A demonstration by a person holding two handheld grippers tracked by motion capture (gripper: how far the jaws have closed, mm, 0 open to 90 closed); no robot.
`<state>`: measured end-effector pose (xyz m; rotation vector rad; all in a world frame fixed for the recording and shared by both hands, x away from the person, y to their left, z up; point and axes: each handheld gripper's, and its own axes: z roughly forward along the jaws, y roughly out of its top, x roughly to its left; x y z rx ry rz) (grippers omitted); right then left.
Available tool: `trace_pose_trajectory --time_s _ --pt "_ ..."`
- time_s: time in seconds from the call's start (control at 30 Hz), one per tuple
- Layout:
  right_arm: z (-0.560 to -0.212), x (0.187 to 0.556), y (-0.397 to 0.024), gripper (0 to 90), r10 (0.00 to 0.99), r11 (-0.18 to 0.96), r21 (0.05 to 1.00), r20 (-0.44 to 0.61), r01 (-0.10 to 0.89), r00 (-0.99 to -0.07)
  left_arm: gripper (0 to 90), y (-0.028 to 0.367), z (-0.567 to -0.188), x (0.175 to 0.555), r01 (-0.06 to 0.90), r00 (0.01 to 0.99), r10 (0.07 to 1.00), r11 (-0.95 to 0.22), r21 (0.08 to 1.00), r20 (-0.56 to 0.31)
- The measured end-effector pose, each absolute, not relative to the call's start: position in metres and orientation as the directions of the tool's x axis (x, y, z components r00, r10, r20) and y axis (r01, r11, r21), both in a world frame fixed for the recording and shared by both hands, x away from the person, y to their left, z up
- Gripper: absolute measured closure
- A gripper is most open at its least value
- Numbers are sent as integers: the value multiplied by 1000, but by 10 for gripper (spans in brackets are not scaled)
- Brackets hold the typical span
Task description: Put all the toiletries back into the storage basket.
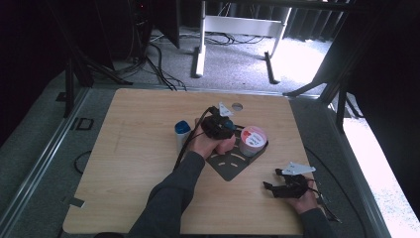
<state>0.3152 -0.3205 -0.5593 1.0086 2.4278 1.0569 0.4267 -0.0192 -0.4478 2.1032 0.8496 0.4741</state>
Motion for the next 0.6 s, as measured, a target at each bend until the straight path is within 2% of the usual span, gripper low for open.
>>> trace_pose_trajectory --time_s 0.6 --pt "-559 315 -320 232 708 481 732 0 482 -706 527 -29 -457 447 454 663 748 -417 788 14"
